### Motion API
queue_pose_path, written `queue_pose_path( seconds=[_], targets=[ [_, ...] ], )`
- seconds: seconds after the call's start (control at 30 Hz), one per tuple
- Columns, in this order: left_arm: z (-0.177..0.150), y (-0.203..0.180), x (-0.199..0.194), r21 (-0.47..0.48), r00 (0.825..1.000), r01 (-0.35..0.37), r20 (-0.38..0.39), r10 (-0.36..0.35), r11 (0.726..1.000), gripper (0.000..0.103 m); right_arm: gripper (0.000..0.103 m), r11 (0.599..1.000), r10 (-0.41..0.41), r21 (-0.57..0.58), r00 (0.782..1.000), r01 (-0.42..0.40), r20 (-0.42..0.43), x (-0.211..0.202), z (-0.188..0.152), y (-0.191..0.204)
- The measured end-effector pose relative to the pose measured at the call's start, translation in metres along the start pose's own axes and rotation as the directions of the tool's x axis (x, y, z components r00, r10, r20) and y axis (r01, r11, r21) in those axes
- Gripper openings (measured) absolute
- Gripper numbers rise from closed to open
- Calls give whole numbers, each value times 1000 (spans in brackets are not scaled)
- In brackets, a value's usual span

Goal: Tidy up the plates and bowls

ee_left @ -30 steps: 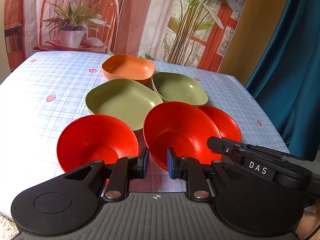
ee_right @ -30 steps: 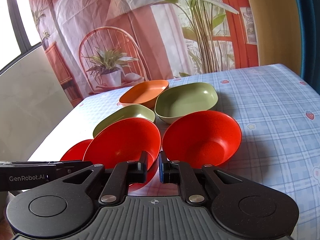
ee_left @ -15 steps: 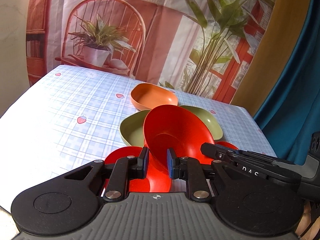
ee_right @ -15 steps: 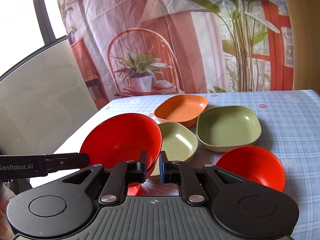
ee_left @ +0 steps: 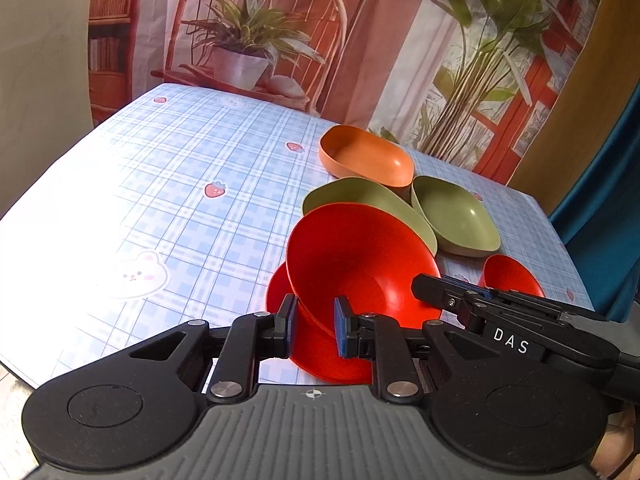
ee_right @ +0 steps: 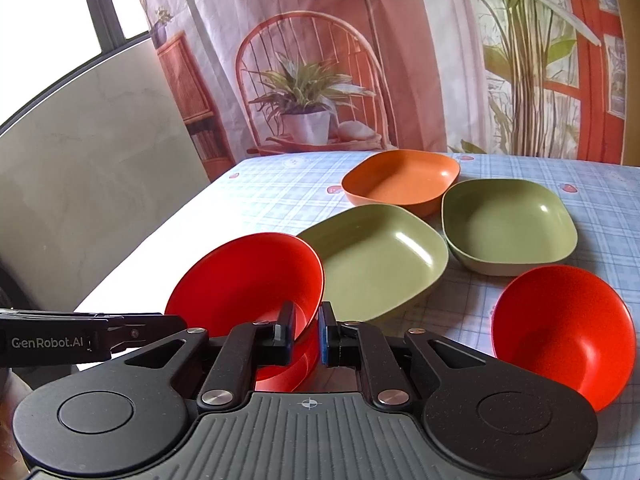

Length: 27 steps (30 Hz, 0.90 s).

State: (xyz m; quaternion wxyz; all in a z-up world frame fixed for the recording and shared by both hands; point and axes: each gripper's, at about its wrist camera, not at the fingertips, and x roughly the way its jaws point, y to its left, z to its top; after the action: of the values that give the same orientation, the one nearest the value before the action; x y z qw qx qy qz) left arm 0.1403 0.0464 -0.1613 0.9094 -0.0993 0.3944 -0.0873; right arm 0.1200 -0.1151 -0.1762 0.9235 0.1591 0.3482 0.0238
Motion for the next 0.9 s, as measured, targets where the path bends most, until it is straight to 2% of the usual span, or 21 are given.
queue_pose_path(
  seconds=[0.1, 0.3, 0.9],
  targets=[
    [-1, 5, 1, -24, 1000, -4, -15, 4, 1000, 21, 11, 1000, 4, -11, 1000, -4, -13, 3, -4, 2],
    [-4, 3, 1, -5, 1000, -19, -18, 19, 1000, 21, 11, 1000, -5, -15, 999, 5, -37, 8, -10, 3],
    [-9, 3, 10, -30, 999, -19, -51, 18, 999, 21, 12, 999, -21, -49, 999, 19, -40, 8, -12, 6]
  ],
)
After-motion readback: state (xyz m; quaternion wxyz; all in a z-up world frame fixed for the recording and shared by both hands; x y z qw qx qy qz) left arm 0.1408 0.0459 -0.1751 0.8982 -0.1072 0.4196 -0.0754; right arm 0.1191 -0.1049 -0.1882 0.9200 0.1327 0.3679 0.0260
